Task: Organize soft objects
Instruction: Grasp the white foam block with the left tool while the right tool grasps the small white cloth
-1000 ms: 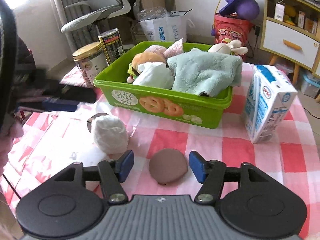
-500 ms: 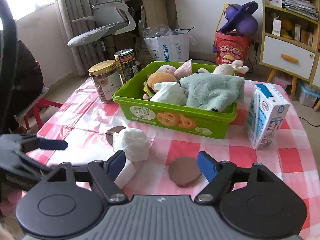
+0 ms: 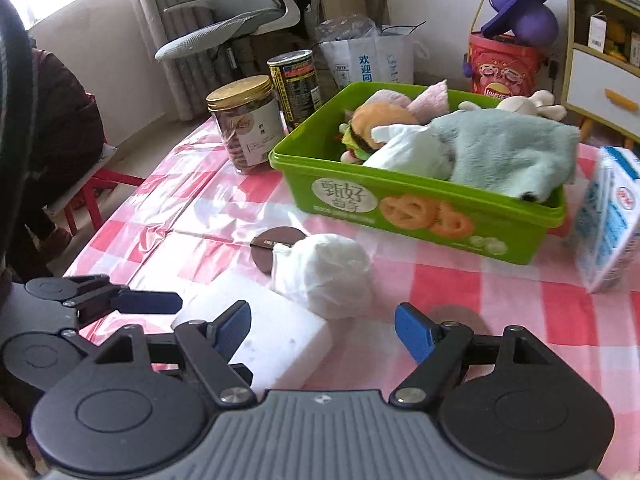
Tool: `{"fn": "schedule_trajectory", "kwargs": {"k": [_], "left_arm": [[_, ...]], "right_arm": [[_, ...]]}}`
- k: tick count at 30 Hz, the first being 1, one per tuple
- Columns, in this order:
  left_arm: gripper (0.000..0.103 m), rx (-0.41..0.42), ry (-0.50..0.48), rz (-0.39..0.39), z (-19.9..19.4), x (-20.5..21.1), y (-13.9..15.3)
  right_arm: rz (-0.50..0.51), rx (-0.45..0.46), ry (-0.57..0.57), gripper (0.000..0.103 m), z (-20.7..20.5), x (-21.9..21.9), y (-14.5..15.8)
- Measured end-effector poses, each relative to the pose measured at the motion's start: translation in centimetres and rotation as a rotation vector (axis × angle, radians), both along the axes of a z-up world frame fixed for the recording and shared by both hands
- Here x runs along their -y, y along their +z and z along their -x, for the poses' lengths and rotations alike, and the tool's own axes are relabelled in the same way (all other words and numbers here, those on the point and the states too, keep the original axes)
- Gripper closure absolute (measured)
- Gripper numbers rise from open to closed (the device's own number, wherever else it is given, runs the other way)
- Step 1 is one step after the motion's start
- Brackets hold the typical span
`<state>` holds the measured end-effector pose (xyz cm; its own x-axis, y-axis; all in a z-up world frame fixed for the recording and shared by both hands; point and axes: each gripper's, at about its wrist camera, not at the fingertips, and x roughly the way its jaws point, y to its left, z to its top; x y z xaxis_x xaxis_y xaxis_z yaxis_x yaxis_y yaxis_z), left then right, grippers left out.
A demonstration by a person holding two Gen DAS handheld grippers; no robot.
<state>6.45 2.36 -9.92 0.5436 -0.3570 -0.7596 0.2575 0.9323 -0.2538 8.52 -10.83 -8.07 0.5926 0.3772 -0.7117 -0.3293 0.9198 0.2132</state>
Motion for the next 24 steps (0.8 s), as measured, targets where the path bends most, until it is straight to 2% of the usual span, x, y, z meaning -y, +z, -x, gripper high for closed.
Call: {"fn": "schedule_trajectory", "kwargs": {"k": [4, 7, 9, 12, 14, 17, 24], "left_arm": [[0.023, -0.063, 0.028, 0.077, -0.8, -1.1, -0.6], [0.029, -0.104, 0.042, 0.140, -1.1, -1.8, -1.0], [0.035, -0.107, 0.058, 0.145, -1.2, -2.1, -1.0], [0.046, -0.112, 0.077, 0.150, -1.1, -2.6, -0.8], [0.052, -0.114, 0.079, 0.151, -1.1, -2.8, -0.7], [0.060, -0.118, 0.097, 0.157, -1.1, -3.1, -0.5], [0.068, -0.111, 0.127, 0.175, -0.8, -3.7, 0.4]], "right_arm": [[-0.044, -0.004, -0.020, 0.036, -1.0, -0.6, 0.0], [-0.082, -0.012, -0.052, 0.036, -1.7, -0.9, -0.1], [-0.095, -0.018, -0.078, 0.043, -2.1, -1.2, -0.1], [-0.098, -0.017, -0.105, 0.062, -2.5, -1.3, -0.2], [-0.095, -0.022, -0.114, 0.083, -2.6, -1.2, -0.3], [-0.095, -0.023, -0.107, 0.092, -2.6, -1.1, -0.1], [-0.107, -0.004, -0.111, 0.095, -2.1, -0.7, 0.7]]}}
